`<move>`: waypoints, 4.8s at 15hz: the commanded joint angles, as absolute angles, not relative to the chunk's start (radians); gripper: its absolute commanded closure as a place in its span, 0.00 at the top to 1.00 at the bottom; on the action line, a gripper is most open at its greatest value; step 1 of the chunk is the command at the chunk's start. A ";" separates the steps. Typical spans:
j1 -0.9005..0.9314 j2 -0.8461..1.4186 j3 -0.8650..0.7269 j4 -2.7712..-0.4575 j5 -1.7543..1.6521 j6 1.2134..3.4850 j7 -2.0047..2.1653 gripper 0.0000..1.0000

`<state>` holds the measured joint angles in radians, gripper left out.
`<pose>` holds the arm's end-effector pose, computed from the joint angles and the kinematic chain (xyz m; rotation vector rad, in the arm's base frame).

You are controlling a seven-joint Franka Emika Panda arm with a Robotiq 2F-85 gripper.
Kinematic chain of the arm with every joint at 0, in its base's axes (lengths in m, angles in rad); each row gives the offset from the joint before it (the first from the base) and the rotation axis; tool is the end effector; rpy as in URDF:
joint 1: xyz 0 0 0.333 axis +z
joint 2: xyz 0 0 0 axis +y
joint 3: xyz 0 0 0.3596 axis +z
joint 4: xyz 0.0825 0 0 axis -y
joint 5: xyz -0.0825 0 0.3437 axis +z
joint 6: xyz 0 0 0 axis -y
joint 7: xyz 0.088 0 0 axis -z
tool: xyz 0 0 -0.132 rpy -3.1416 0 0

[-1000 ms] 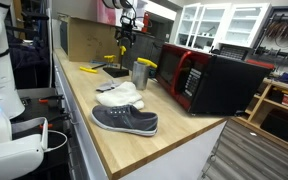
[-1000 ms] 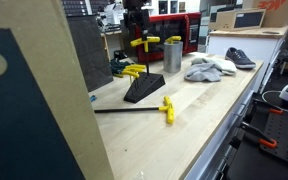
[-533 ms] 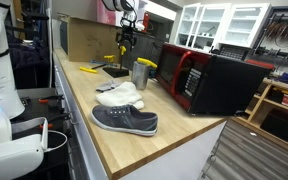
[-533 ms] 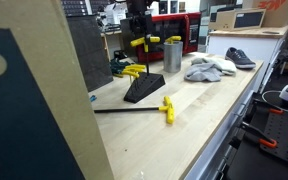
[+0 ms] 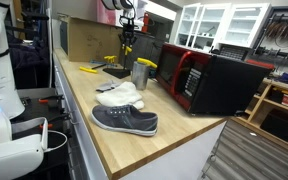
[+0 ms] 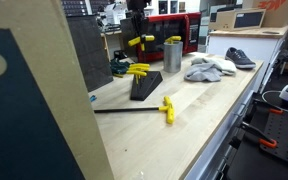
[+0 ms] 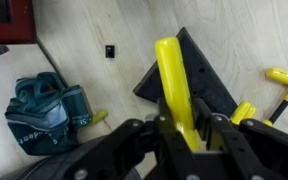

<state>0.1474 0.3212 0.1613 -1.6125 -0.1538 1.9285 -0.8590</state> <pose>0.6077 0.1660 0.4734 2.5069 1.7401 -0.0392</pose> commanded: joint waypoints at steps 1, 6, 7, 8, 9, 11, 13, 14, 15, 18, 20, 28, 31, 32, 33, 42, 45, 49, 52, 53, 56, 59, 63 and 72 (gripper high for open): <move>0.152 0.265 0.159 -1.665 -0.188 1.985 -0.786 0.04; 0.152 0.241 0.157 -1.695 -0.215 2.026 -0.725 0.06; 0.153 0.238 0.156 -1.701 -0.222 2.029 -0.711 0.06; 0.154 0.234 0.155 -1.705 -0.231 2.026 -0.696 0.06; 0.154 0.229 0.155 -1.710 -0.236 2.026 -0.680 0.06; 0.152 0.222 0.157 -1.715 -0.235 2.020 -0.660 0.06; 0.142 0.217 0.165 -1.709 -0.199 2.009 -0.664 0.06; 0.136 0.216 0.171 -1.705 -0.176 2.011 -0.686 0.06; 0.134 0.217 0.173 -1.698 -0.162 2.010 -0.693 0.06; 0.129 0.218 0.176 -1.685 -0.115 2.002 -0.697 0.06; 0.130 0.215 0.174 -1.680 -0.101 1.989 -0.681 0.06; 0.113 0.190 0.179 -1.658 -0.007 1.882 -0.782 0.06; 0.113 0.175 0.179 -1.659 -0.007 1.847 -0.860 0.06; 0.113 0.171 0.179 -1.663 -0.007 1.850 -0.894 0.06; 0.112 0.166 0.179 -1.666 -0.012 1.860 -0.935 0.06; 0.117 0.156 0.181 -1.665 -0.044 1.905 -1.319 0.06; 0.113 0.147 0.177 -1.679 -0.061 1.909 -1.428 0.06; 0.106 0.140 0.171 -1.689 -0.106 1.923 -1.518 0.06; 0.103 0.137 0.171 -1.691 -0.136 1.933 -1.562 0.06; 0.104 0.138 0.172 -1.691 -0.146 1.932 -1.571 0.06; 0.108 0.146 0.176 -1.689 -0.165 1.939 -1.590 0.06; 0.112 0.154 0.180 -1.687 -0.168 1.952 -1.598 0.06; 0.116 0.187 0.181 -1.666 -0.173 1.978 -1.614 0.06; 0.079 0.196 0.175 -1.653 -0.102 2.069 -1.598 0.78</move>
<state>0.1094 0.2194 0.1787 -1.6608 -0.1589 2.0394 -1.4856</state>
